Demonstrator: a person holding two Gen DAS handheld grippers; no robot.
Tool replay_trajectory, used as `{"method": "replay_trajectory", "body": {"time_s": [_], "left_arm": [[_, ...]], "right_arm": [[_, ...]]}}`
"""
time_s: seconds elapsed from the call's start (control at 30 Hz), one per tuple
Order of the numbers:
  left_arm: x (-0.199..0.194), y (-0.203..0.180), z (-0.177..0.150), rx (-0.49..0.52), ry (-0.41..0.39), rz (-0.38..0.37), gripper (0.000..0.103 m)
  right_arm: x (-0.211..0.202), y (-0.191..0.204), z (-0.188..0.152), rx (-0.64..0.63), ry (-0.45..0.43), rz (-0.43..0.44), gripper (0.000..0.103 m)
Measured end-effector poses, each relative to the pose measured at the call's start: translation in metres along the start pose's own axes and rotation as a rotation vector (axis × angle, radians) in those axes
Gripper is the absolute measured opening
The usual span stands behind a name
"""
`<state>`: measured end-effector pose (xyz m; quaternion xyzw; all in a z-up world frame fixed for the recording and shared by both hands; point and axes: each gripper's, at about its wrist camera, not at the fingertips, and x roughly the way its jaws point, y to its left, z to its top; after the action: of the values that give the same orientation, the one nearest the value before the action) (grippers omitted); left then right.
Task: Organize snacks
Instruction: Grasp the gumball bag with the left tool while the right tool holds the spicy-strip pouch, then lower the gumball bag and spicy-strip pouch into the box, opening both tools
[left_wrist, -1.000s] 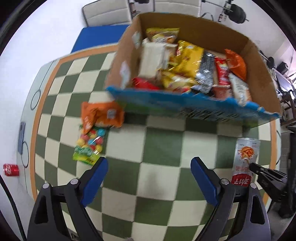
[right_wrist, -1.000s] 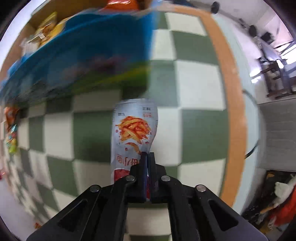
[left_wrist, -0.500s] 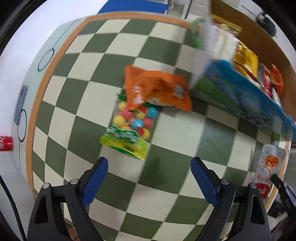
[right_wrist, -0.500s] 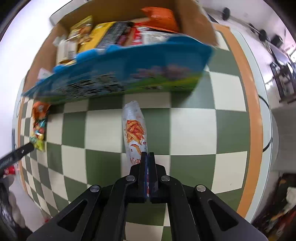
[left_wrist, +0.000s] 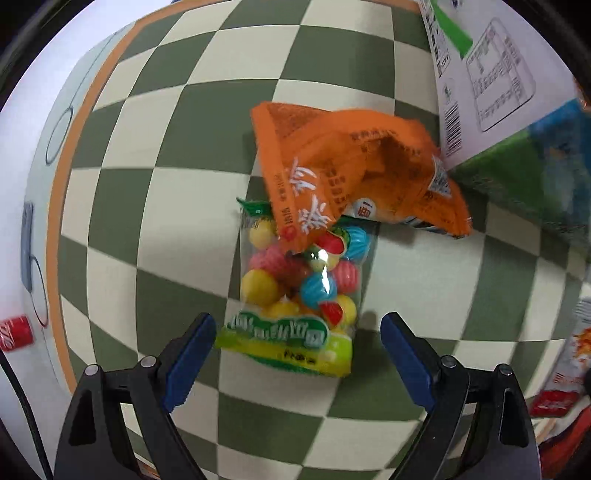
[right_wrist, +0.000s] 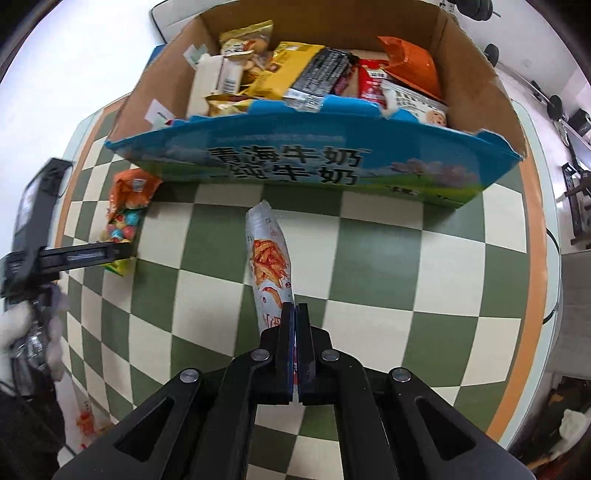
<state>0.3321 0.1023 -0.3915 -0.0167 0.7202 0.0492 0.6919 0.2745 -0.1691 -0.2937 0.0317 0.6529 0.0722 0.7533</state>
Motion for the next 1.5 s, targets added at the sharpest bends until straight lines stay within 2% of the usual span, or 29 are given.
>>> {"method": "replay_trajectory", "body": {"time_s": [0.03, 0.07, 0.17, 0.3, 0.43, 0.67, 0.73, 0.93, 1.13, 1.33, 1.5], "left_arm": [[0.001, 0.0, 0.002, 0.0, -0.004, -0.024, 0.082], [0.001, 0.002, 0.003, -0.018, -0.014, -0.036, 0.059], [-0.002, 0.008, 0.006, -0.038, -0.022, -0.08, 0.052], [-0.013, 0.008, -0.007, -0.043, -0.023, -0.106, 0.051], [-0.042, 0.004, -0.021, -0.032, -0.062, -0.123, 0.051], [-0.125, -0.021, -0.044, 0.028, -0.177, -0.193, 0.051], [-0.147, -0.025, -0.041, 0.046, -0.21, -0.215, 0.051], [-0.198, -0.06, -0.003, 0.126, -0.295, -0.271, 0.051], [-0.229, -0.106, 0.049, 0.211, -0.332, -0.284, 0.051], [-0.218, -0.148, 0.116, 0.265, -0.301, -0.251, 0.051], [-0.181, -0.17, 0.16, 0.279, -0.22, -0.223, 0.051]], "right_arm": [[0.0, 0.005, 0.0, -0.002, -0.004, 0.006, 0.001], [-0.002, 0.007, 0.0, -0.005, -0.006, 0.011, 0.001], [-0.008, 0.015, 0.0, -0.016, -0.017, 0.019, 0.001], [-0.021, 0.02, 0.001, -0.02, -0.037, 0.039, 0.001], [-0.033, 0.025, 0.002, -0.028, -0.058, 0.058, 0.001], [-0.063, 0.028, 0.006, -0.037, -0.105, 0.1, 0.001], [-0.074, 0.027, 0.009, -0.036, -0.122, 0.112, 0.001], [-0.11, 0.015, 0.026, 0.0, -0.191, 0.152, 0.001], [-0.14, -0.015, 0.068, 0.064, -0.275, 0.153, 0.001], [-0.137, -0.056, 0.125, 0.144, -0.318, 0.114, 0.001], [-0.112, -0.087, 0.169, 0.227, -0.295, 0.116, 0.001]]}}
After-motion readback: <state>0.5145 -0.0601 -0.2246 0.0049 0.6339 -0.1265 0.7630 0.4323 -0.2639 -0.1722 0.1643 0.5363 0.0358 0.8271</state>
